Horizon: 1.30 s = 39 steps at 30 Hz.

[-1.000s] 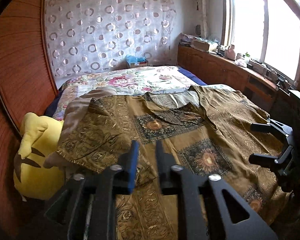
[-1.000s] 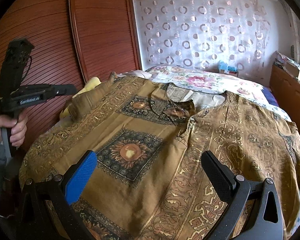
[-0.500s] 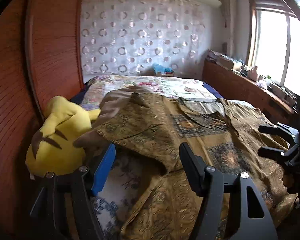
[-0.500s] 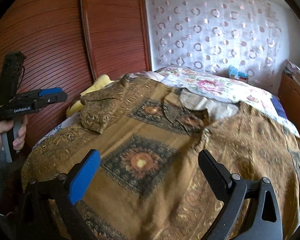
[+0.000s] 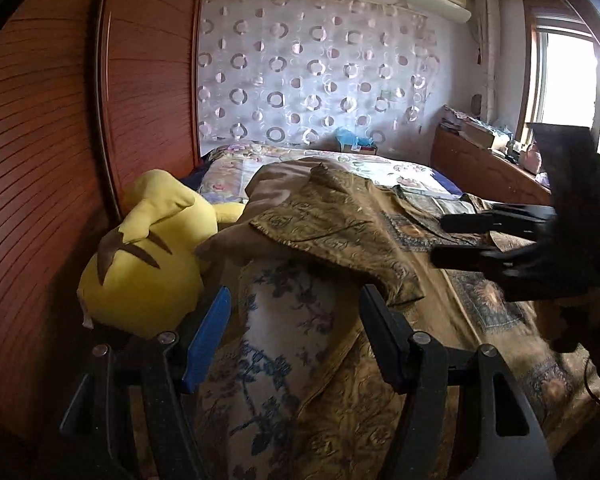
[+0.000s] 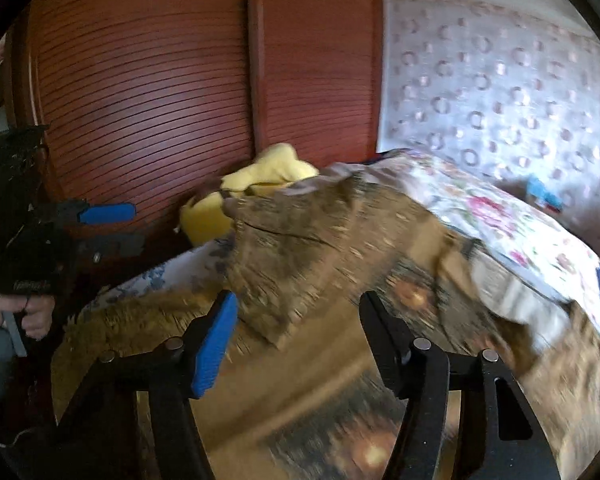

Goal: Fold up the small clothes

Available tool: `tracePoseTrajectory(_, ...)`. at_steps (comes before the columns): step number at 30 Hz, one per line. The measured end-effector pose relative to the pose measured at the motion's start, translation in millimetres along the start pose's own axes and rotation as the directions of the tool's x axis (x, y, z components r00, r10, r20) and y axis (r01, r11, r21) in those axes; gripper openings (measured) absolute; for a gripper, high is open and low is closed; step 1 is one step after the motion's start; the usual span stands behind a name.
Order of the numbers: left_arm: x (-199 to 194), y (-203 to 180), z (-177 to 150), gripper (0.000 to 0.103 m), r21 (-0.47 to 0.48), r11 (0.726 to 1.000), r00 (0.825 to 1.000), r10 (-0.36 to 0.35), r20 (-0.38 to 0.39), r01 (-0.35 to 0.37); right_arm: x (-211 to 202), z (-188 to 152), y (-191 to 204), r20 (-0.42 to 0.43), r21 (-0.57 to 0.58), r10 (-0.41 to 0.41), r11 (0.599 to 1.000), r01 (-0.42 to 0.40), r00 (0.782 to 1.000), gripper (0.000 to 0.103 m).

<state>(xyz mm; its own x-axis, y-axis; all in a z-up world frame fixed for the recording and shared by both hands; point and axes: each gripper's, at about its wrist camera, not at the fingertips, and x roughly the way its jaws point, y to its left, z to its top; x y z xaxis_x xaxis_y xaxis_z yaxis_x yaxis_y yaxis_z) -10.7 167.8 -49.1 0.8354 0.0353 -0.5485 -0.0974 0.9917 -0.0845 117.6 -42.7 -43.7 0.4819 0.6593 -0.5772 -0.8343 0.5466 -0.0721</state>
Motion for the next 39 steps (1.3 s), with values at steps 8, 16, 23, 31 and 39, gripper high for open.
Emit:
tracePoseTrajectory(8,-3.7,7.6,-6.4,0.067,-0.012,1.0,1.0,0.003,0.003,-0.003,76.5,17.5,13.9,-0.111,-0.028,0.07,0.997,-0.074,0.991,0.055)
tracePoseTrajectory(16,-3.4,5.6,-8.2,0.067,-0.003,1.0,1.0,-0.006,0.002,0.006,117.2,31.9,5.9,-0.163,-0.066,-0.051,0.997,0.041,0.985,0.024)
tracePoseTrajectory(23,-0.4,-0.9,-8.0,0.067,0.01,1.0,1.0,-0.014,-0.007,0.014,104.2,31.7,-21.8,-0.072,0.038,-0.104,0.994,0.107,0.992,0.005)
tracePoseTrajectory(31,4.6,-8.8,-6.6,0.067,0.027,0.999,0.999,-0.03,-0.01,0.031,70.4,-3.5,-59.7,-0.057,0.191,-0.182,0.963,0.189,0.982,0.004)
tracePoseTrajectory(39,9.2,-22.3,-5.7,0.067,0.045,0.998,0.999,-0.048,-0.02,0.048,43.2,-22.3,-62.7,-0.071,0.234,-0.197,0.95,0.208,0.978,0.026)
